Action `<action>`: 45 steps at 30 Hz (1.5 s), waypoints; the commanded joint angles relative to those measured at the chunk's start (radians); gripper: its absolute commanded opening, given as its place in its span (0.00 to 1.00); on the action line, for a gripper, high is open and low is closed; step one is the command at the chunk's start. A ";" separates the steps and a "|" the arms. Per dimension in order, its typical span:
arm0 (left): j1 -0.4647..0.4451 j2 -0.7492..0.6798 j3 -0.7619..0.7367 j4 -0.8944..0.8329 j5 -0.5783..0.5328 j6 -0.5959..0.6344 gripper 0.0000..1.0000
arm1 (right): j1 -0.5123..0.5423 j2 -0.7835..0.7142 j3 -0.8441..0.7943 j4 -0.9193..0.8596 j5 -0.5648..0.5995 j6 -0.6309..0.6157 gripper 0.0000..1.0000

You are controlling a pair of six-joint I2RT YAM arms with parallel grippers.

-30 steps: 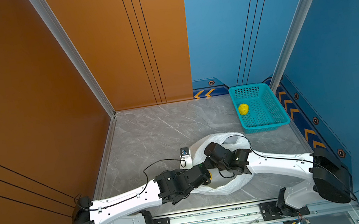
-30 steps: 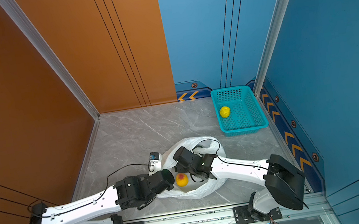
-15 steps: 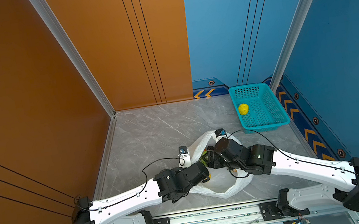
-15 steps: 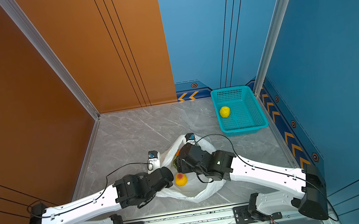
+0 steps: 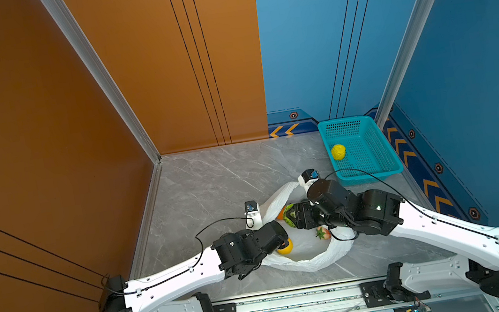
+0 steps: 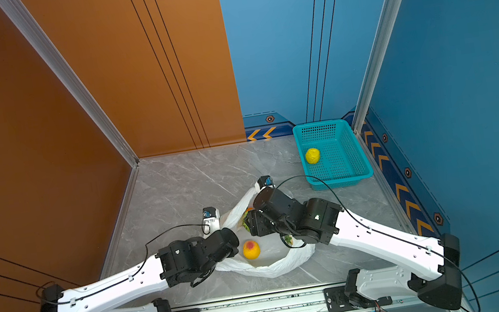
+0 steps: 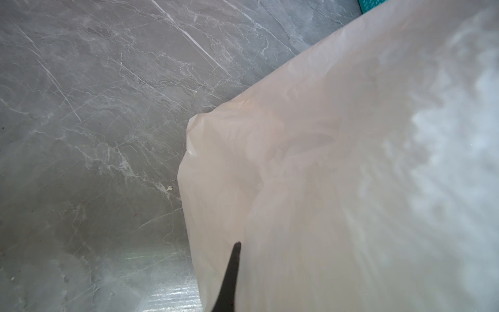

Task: Untie the knot of the plastic bag and take out the fruit
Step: 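Lift the lime-green fruit out of the bag with the right gripper, then release the lime-green fruit into the teal basket with the right gripper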

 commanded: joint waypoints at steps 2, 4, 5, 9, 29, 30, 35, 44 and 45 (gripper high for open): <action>0.010 0.004 0.031 -0.007 0.000 0.007 0.00 | -0.130 -0.047 0.061 -0.053 -0.065 -0.084 0.60; 0.010 0.004 0.031 -0.006 0.000 0.004 0.00 | -0.229 -0.056 0.074 -0.051 -0.108 -0.118 0.60; 0.009 0.002 0.032 -0.007 0.000 0.002 0.00 | -0.278 -0.058 0.079 -0.051 -0.126 -0.137 0.61; 0.009 0.003 0.029 -0.004 0.001 0.000 0.00 | -0.524 -0.039 0.093 -0.021 -0.177 -0.227 0.62; -0.024 0.012 0.028 0.030 -0.003 -0.017 0.00 | -1.074 0.616 0.208 0.265 -0.188 -0.356 0.62; -0.025 0.012 0.029 0.032 -0.004 -0.018 0.00 | -1.077 0.641 0.217 0.264 -0.186 -0.357 0.62; -0.027 0.012 0.034 0.033 -0.007 -0.011 0.00 | -1.074 0.705 0.222 0.264 -0.171 -0.368 0.70; -0.026 0.006 0.034 0.033 -0.011 -0.008 0.00 | -1.044 0.640 0.204 0.213 -0.133 -0.394 0.94; -0.025 0.006 0.035 0.032 -0.012 -0.008 0.00 | -1.038 0.617 0.196 0.204 -0.137 -0.395 0.95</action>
